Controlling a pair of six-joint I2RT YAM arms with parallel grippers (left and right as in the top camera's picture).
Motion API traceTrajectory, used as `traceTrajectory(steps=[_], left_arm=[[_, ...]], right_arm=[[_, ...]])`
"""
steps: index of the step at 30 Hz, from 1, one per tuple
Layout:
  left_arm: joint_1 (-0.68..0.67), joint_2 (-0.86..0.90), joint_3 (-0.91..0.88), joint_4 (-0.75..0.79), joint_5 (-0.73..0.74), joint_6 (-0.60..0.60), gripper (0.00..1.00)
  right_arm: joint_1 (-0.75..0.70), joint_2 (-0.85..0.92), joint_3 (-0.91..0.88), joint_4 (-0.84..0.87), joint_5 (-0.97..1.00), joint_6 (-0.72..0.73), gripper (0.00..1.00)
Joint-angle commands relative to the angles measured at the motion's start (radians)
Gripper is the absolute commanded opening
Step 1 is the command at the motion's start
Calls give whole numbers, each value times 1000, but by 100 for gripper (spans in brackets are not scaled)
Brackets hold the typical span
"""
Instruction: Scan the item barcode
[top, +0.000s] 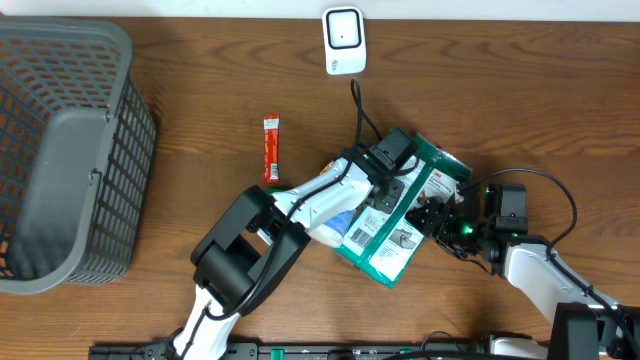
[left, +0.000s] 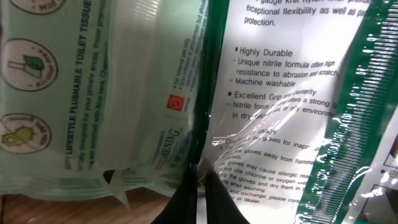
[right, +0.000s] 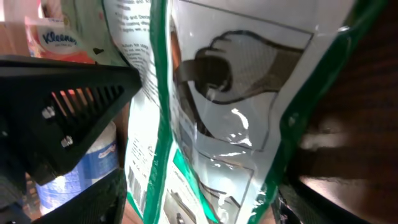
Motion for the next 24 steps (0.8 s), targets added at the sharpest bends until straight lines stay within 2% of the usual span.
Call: traceTrajectory(steps=[1,13,17,20,23,24], left_arm=[[-3,52,-10,-7,23,13,8],[-3,53,-10,-4,23,13,8],[-3,52,-10,-4,23,13,8],[-3,52,-10,-4,23,13,8],[-3,52,-10,-4,23,13,8],[-3,52,-10,-4,23,13,8]], right_arm=[[13,48,-56,-10,172,41,72],[97,49,-76,44,217,128,68],[123,49,-105,84,233,168,63],[124,49,-138,153,220,171,49],[124,49,-153,189,198,171,41],[124,49,-153,190,198,171,34]])
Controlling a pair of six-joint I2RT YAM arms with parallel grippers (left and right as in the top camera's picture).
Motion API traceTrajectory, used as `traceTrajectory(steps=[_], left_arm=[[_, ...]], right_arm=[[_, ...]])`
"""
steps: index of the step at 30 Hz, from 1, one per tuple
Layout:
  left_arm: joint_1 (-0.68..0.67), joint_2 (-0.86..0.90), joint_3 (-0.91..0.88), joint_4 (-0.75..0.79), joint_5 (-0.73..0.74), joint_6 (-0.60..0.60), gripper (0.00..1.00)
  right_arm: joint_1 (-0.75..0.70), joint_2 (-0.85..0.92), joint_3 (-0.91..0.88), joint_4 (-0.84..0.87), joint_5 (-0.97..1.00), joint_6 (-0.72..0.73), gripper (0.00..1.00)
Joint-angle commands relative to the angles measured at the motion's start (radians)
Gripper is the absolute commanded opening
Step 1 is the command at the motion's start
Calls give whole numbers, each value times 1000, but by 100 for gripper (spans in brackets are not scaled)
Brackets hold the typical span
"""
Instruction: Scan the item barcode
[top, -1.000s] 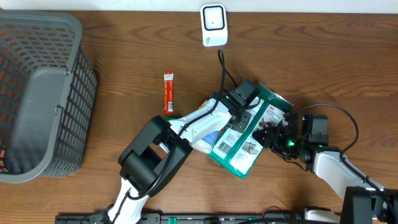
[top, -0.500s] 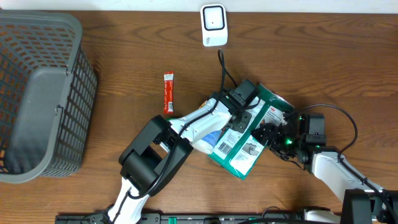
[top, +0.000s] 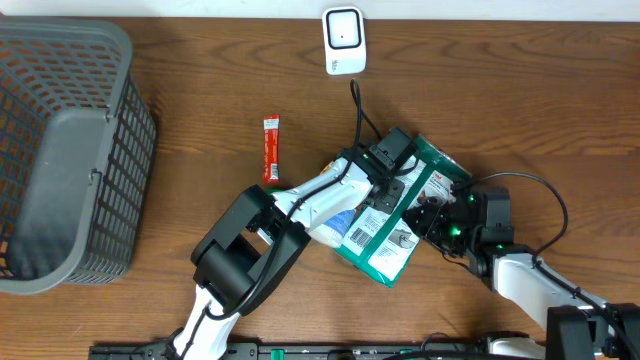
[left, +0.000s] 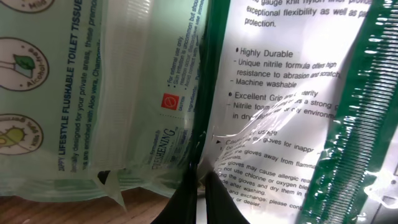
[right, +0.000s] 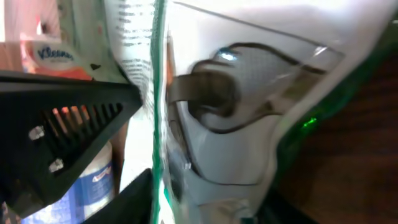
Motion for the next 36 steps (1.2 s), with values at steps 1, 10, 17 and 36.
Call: traceTrajectory(steps=[1,10,17,36], left_arm=[[-3,51,-10,-5,14,13,8],[-3,39,-9,-4,33,13,8],[-2,-92,6,9,32,13,8],[225,-695,6,-96,-64,-26,12]], right_arm=[[18,53,-65,-38,82,20,27],[15,45,-64,-26,46,-7,1],[15,-78,-61,-89,29,-23,1],[-7,-515,225,-721,1,-396,1]])
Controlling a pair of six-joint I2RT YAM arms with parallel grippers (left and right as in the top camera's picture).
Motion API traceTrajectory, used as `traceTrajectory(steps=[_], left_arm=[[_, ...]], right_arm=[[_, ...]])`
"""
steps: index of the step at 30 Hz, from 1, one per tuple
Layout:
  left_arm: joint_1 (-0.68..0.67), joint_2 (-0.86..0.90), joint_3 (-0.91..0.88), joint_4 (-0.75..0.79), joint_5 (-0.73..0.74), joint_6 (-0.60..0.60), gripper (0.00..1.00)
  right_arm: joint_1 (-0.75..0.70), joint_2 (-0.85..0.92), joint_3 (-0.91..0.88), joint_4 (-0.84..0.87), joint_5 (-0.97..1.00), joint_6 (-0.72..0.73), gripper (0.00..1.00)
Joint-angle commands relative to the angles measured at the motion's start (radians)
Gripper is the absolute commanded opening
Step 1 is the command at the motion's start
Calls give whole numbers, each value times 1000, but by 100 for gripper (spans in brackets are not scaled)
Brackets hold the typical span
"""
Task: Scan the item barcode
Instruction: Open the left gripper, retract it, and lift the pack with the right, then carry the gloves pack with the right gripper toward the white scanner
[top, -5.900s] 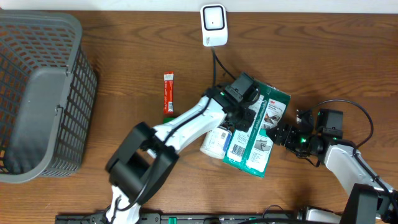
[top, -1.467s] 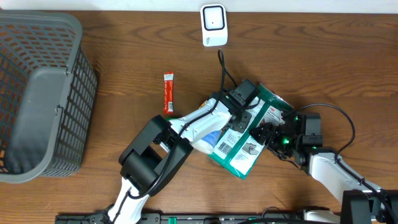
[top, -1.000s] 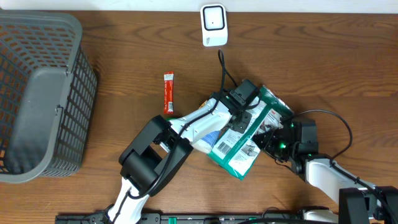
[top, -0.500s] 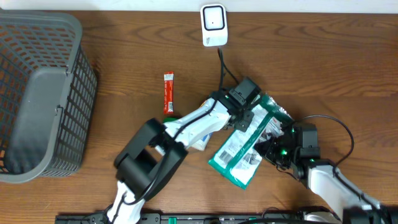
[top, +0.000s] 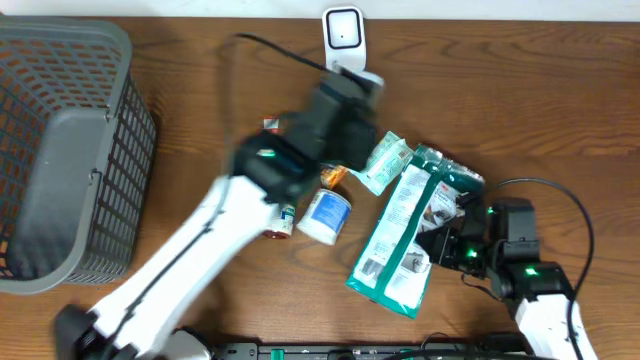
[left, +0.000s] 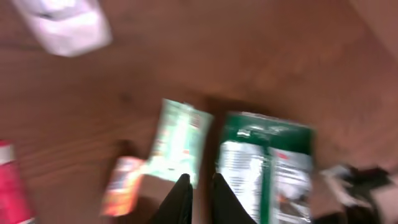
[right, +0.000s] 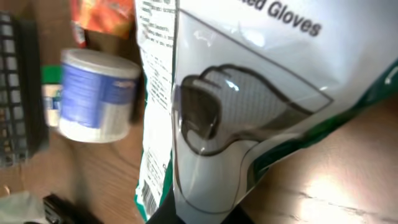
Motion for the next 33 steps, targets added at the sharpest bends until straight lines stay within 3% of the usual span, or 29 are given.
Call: traceTrajectory(steps=[1,6,11,14,17,25,33], left_arm=[[102,-120,9,-32,-99,-17,13],[269,-237,9,-74,-143,-20,15],[443,-292,9,-121,-144,-31,17],[553,-300,9,-132,-143,-31,26],[636,-299,8,-132,-143,-31,41],[747,-299,8,-132,-143,-30,80],[755,-299,8,-139,-143,-31,81]], right_arm=[[-7,-40,119,-81,39,-145,1],[-7,-28,336,-293,162,-233,1],[-8,9,473,-357,153,-304,1],[-8,42,517,-355,46,-363,1],[-8,82,560,-365,23,-383,1],[26,194,785,-452,344,-487,1],[167,266,900,-380,668,-602,1]])
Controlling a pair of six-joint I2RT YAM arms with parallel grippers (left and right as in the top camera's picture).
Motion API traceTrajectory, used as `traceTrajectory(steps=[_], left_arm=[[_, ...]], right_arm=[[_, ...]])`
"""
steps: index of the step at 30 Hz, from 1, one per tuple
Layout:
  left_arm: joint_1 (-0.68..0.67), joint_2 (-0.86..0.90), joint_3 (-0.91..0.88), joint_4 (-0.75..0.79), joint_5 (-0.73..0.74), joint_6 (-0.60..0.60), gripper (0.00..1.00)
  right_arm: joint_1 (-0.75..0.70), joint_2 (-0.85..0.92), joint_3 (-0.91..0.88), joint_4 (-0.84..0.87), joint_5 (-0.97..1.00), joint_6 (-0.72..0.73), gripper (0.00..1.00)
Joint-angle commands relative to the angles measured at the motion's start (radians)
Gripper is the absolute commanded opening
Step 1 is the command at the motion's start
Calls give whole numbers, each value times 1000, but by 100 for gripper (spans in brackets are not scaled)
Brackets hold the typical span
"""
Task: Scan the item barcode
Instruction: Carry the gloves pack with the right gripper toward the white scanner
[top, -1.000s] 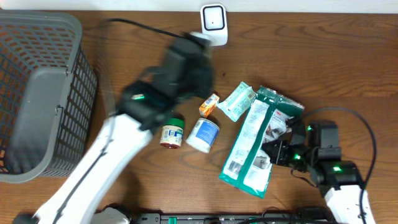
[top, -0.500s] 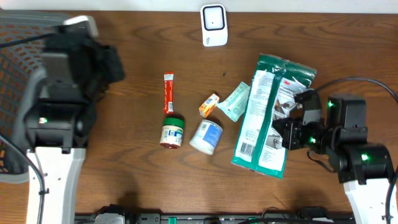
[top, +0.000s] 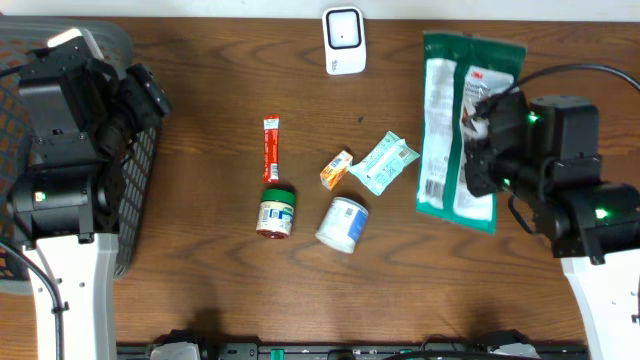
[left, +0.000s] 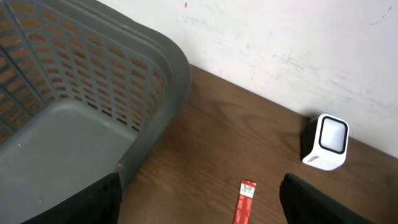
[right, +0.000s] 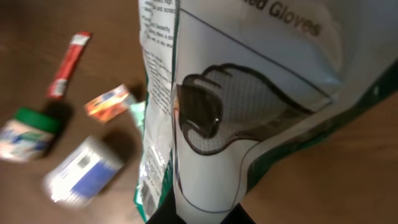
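Observation:
A green and white gloves pack (top: 455, 125) hangs at the back right, to the right of the white scanner (top: 343, 40). My right gripper (right: 205, 214) is shut on the pack's lower edge, and a barcode (right: 146, 196) shows at its bottom left corner. In the overhead view the right gripper (top: 482, 150) sits on the pack's right side. My left gripper (left: 199, 202) is open, its fingers (left: 62, 199) wide apart and holding nothing, up at the far left by the basket. The scanner (left: 326, 142) also shows in the left wrist view.
A grey mesh basket (top: 135, 150) stands at the left edge. Mid-table lie a red sachet (top: 270, 150), a green-lidded jar (top: 276, 212), a blue and white tub (top: 342, 223), a small orange packet (top: 337, 169) and a pale green wipes packet (top: 387, 162).
My left arm has gone from the table's middle near the scanner to the far left by the basket, and its gripper is now open. My right gripper has carried the gloves pack up and back, to the scanner's right.
First my left gripper was shut down among the wipes packet and gloves pack while my right stood open round the pack's edge. The right then closed in on the pack. Later it was shut on it, with the left raised away. Now the pack hangs near the scanner.

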Motion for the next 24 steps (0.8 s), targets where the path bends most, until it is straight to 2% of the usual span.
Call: traceTrajectory(steps=[1,7,11,16,20,24], left_arm=[[3,-5,8,-3,-9,-1,81],[3,-5,8,-3,-9,-1,81],[3,-5,8,-3,-9,-1,81],[3,-5,8,-3,-9,-1,81],[3,-5,8,-3,-9,-1,82],[3,-5,8,-3,-9,-1,82]], right_arm=[[81,20,32,38,214,-123,1],[304,79,32,172,454,-381,1],[450,161,32,193,621,-537,1],[591,292,32,209,1000,-550,1],[653,376,32,259,1075,-566,1],[698,448,32,385,1110,-616,1]])
